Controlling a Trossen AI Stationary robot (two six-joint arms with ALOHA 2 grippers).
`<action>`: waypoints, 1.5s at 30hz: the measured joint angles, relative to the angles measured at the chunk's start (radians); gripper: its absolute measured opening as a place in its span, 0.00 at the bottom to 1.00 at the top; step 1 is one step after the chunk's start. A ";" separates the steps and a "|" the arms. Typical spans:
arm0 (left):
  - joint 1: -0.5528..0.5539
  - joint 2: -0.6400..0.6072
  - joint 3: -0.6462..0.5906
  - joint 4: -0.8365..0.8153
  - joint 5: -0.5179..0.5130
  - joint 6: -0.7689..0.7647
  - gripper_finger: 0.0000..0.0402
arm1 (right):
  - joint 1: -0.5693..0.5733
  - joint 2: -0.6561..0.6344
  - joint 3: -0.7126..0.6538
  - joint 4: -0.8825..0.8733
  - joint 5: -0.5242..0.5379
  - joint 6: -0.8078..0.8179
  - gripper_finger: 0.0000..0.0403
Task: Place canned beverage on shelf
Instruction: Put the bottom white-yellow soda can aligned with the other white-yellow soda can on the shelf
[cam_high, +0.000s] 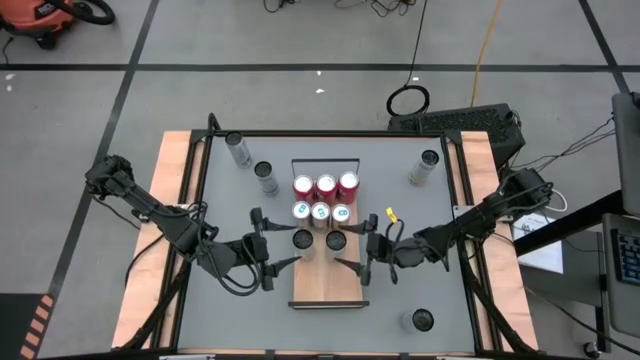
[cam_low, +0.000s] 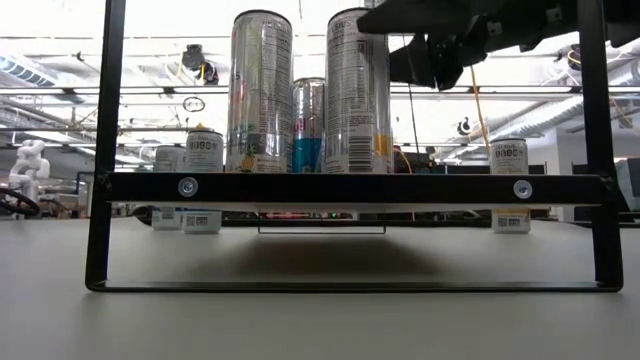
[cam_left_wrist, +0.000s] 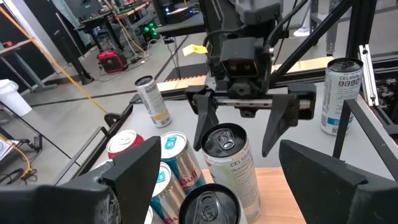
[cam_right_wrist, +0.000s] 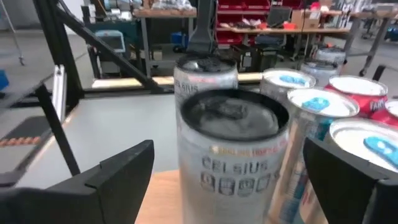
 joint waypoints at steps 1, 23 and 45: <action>0.000 0.000 0.000 0.000 0.000 0.000 0.79 | 0.000 0.001 0.000 -0.001 0.000 0.001 0.88; 0.000 0.000 0.000 0.003 0.000 0.005 0.79 | 0.006 0.107 0.000 0.149 0.003 -0.008 0.88; 0.000 0.000 0.000 -0.004 0.000 0.005 0.79 | 0.018 0.212 0.120 0.156 0.087 -0.077 0.55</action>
